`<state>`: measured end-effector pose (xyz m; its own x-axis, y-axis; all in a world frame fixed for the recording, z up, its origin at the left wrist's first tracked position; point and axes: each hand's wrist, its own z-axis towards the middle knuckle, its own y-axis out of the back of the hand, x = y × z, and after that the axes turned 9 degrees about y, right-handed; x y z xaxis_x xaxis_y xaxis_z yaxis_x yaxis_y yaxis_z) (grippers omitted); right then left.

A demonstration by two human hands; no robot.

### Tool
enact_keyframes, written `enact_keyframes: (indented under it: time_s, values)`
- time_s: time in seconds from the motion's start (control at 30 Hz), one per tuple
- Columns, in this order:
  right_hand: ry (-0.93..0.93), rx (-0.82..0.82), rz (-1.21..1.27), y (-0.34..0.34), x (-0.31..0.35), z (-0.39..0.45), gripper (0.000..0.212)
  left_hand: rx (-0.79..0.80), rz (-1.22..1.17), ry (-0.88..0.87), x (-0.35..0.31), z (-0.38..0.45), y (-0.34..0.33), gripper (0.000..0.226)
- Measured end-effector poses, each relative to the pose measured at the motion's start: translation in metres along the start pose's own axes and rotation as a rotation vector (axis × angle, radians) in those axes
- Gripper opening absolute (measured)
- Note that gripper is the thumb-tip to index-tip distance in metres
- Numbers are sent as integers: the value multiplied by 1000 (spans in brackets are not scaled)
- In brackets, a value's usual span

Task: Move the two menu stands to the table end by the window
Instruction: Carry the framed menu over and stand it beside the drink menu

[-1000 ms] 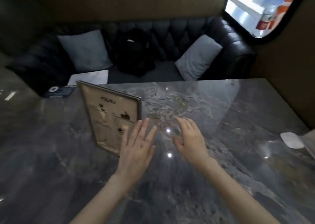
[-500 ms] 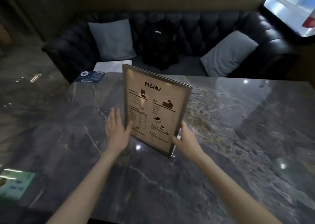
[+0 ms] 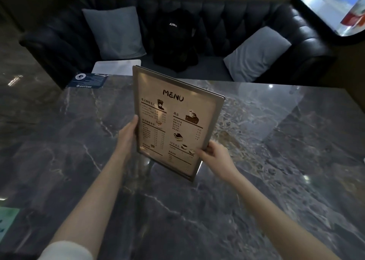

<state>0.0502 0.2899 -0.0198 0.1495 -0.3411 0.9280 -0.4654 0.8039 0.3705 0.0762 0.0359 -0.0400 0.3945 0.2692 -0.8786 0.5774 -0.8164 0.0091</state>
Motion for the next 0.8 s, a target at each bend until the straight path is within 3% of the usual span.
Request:
enact_keyframes:
  time_s: [0.13,0.3,0.47,0.63,0.8]
  values:
    - [-52,19,51,3,1,3,23,-22,-190,91,1,9,-1,79]
    - [-8,-26,64,9,6,6,23,18,-235,80,0,9,-10,47]
    - [-20,-15,40,12,6,10,21,65,-176,80,2,12,-7,65]
    - [-21,40,2,18,10,13,23,106,-119,59,2,15,-6,57]
    - [14,29,-8,18,13,11,22,125,-125,70,0,15,-7,64]
